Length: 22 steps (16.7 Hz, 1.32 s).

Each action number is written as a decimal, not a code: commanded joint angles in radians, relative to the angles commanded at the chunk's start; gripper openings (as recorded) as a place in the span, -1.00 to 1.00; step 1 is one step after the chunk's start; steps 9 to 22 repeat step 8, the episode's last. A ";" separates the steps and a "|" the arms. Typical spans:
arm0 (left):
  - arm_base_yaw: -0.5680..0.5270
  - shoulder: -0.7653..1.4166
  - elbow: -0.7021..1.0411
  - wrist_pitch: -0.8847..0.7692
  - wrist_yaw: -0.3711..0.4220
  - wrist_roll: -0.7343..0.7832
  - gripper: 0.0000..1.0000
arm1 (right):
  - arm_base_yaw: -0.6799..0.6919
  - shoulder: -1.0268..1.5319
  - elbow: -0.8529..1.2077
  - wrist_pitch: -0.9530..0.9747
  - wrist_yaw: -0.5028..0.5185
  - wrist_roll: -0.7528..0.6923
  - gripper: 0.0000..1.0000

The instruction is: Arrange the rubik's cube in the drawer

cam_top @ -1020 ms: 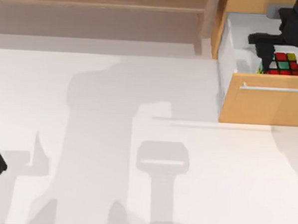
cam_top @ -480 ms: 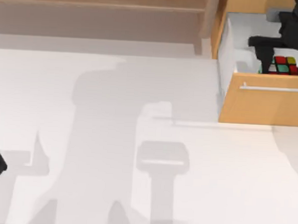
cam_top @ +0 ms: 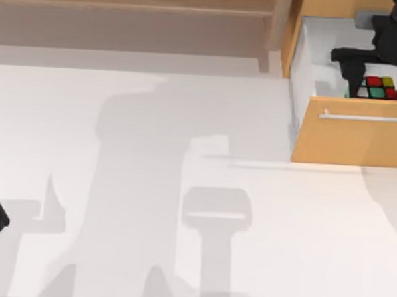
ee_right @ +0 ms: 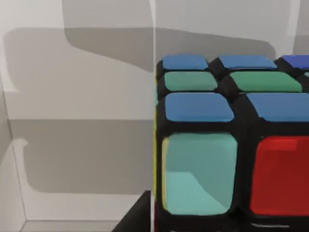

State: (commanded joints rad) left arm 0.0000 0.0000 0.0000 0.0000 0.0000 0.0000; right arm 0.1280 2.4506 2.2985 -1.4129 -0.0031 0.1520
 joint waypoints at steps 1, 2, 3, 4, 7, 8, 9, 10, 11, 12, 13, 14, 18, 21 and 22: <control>0.000 0.000 0.000 0.000 0.000 0.000 1.00 | 0.000 0.000 0.000 0.000 0.000 0.000 0.81; 0.000 0.000 0.000 0.000 0.000 0.000 1.00 | 0.000 0.000 0.000 0.000 0.000 0.000 0.96; 0.000 0.000 0.000 0.000 0.000 0.000 1.00 | 0.000 0.000 0.000 0.000 0.000 0.000 1.00; 0.000 0.000 0.000 0.000 0.000 0.000 1.00 | 0.000 0.000 0.000 0.000 0.000 0.000 1.00; 0.000 0.000 0.000 0.000 0.000 0.000 1.00 | 0.000 0.000 0.000 0.000 0.000 0.000 1.00; 0.000 0.000 0.000 0.000 0.000 0.000 1.00 | 0.000 0.000 0.000 0.000 0.000 0.000 1.00; 0.000 0.000 0.000 0.000 0.000 0.000 1.00 | 0.000 0.000 0.000 0.000 0.000 0.000 1.00; 0.000 0.000 0.000 0.000 0.000 0.000 1.00 | 0.000 0.000 0.000 0.000 0.000 0.000 1.00; 0.000 0.000 0.000 0.000 0.000 0.000 1.00 | 0.000 0.000 0.000 0.000 0.000 0.000 1.00; 0.000 0.000 0.000 0.000 0.000 0.000 1.00 | 0.000 0.000 0.000 0.000 0.000 0.000 1.00; 0.000 0.000 0.000 0.000 0.000 0.000 1.00 | 0.000 0.000 0.000 0.000 0.000 0.000 1.00; 0.000 0.000 0.000 0.000 0.000 0.000 1.00 | 0.000 0.000 0.000 0.000 0.000 0.000 1.00; 0.000 0.000 0.000 0.000 0.000 0.000 1.00 | 0.000 0.000 0.000 0.000 0.000 0.000 1.00; 0.000 0.000 0.000 0.000 0.000 0.000 1.00 | 0.000 0.000 0.000 0.000 0.000 0.000 1.00; 0.000 0.000 0.000 0.000 0.000 0.000 1.00 | 0.000 0.000 0.000 0.000 0.000 0.000 1.00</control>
